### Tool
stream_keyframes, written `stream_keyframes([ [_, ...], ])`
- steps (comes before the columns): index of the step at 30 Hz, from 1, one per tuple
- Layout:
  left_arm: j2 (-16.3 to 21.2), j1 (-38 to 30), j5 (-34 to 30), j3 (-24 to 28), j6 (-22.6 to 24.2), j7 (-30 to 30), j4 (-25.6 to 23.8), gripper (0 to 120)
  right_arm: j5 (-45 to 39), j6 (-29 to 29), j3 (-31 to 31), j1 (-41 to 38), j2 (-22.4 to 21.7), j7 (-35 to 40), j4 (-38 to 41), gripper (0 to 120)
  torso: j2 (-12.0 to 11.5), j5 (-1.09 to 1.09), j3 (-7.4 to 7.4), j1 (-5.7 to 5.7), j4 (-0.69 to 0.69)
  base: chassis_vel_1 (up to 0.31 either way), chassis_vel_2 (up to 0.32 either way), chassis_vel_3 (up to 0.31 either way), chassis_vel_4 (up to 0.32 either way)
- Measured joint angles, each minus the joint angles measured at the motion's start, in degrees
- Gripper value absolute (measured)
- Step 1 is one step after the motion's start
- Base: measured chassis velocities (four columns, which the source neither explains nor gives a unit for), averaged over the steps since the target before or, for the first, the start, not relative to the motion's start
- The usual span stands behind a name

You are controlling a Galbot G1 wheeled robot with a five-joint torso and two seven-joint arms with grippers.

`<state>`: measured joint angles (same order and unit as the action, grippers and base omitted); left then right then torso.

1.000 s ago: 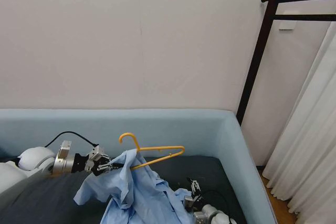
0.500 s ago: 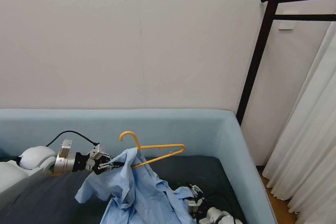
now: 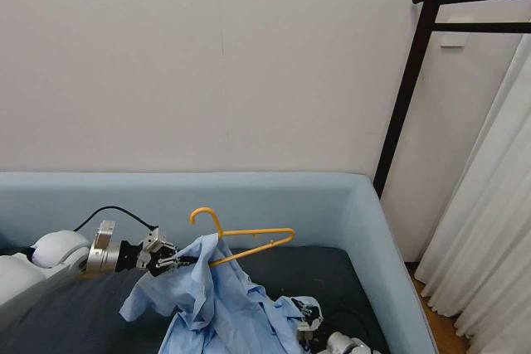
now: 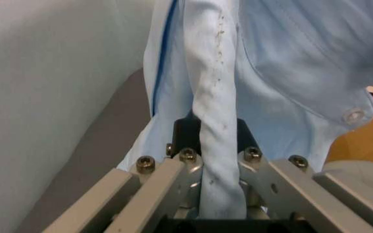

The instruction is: Pick up the clothes from the sofa and hang them on the clothes hanger.

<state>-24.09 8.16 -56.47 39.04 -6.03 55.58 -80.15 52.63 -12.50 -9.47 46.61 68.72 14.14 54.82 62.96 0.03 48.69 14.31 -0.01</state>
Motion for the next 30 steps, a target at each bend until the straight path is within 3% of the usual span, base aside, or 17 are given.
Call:
stream_keyframes([
  [2, -0.2, 0.0, 0.0, -0.1, 0.0, 0.0, 0.0, 1, -11.5, 1.7, -1.4, 0.0, -1.0, -1.4, 1.9, 0, 0.0, 0.01, 0.00, 0.00, 0.00, 0.000, 0.000, 0.000, 0.000],
  [3, -0.2, 0.0, 0.0, -0.1, 0.0, 0.0, 0.0, 1, -11.5, 1.7, -1.4, 0.0, -1.0, -1.4, 1.9, 0, 0.0, 0.01, 0.00, 0.00, 0.00, 0.000, 0.000, 0.000, 0.000],
  [7, -0.2, 0.0, -0.1, -1.0, -0.4, 0.4, 0.5, 1, -34.9, 11.7, -2.4, 0.4, -4.1, -3.4, 9.5, 0, 0.0, 0.01, 0.00, 0.00, 0.01, 0.000, 0.000, 0.000, 0.000],
  [8, -0.2, 0.0, -0.1, -1.0, -0.4, 0.4, 0.5, 1, -34.9, 11.7, -2.4, 0.4, -4.1, -3.4, 9.5, 0, 0.0, 0.01, 0.00, 0.00, 0.01, 0.000, 0.000, 0.000, 0.000],
  [9, -0.4, 0.0, -0.3, -1.6, -0.4, 0.5, 0.9, 1, -40.2, 15.4, -2.0, 0.6, -5.1, -3.3, 11.5, 0, 0.0, 0.01, 0.00, 0.00, 0.01, 0.000, 0.000, 0.000, 0.000],
  [10, -1.2, -0.3, -0.6, -2.7, -0.5, 0.5, 2.0, 1, -48.5, 23.9, -1.2, 1.9, -7.8, -2.7, 16.5, 0, 0.0, 0.00, 0.00, 0.00, -0.01, 0.000, 0.000, 0.000, 0.000],
  [11, -1.4, -0.4, -0.6, -2.9, -0.6, 0.6, 2.3, 1, -49.9, 26.0, -1.1, 2.3, -8.5, -2.7, 17.8, 0, 0.0, 0.00, 0.00, 0.00, -0.01, 0.000, 0.000, 0.000, 0.000],
  [15, -2.0, -0.6, -0.7, -3.5, -0.7, 0.7, 3.7, 1, -52.1, 31.2, -0.9, 4.6, -11.1, -3.7, 21.4, 0, 0.0, 0.00, 0.00, 0.00, -0.02, 0.000, 0.000, 0.000, 0.000],
  [18, -2.2, -0.6, -0.7, -3.6, -0.8, 0.7, 4.0, 1, -51.0, 31.2, -0.7, 6.2, -11.8, -4.8, 22.3, 0, 0.0, 0.01, 0.00, 0.00, 0.00, 0.000, 0.000, 0.000, 0.000],
  [26, -2.7, -0.4, -0.6, -3.8, -1.5, 0.4, 4.1, 1, -45.8, 26.6, 1.1, 10.9, -14.7, -7.4, 26.9, 29, 0.0, 0.01, 0.00, 0.00, 0.00, 0.000, 0.000, 0.000, 0.000],
  [30, -3.2, -0.6, -0.5, -3.7, -2.2, 0.4, 4.4, 1, -43.4, 22.5, 3.2, 14.9, -18.7, -8.5, 31.7, 45, 0.0, 0.00, 0.00, 0.00, -0.01, 0.000, 0.000, 0.000, 0.000],
])
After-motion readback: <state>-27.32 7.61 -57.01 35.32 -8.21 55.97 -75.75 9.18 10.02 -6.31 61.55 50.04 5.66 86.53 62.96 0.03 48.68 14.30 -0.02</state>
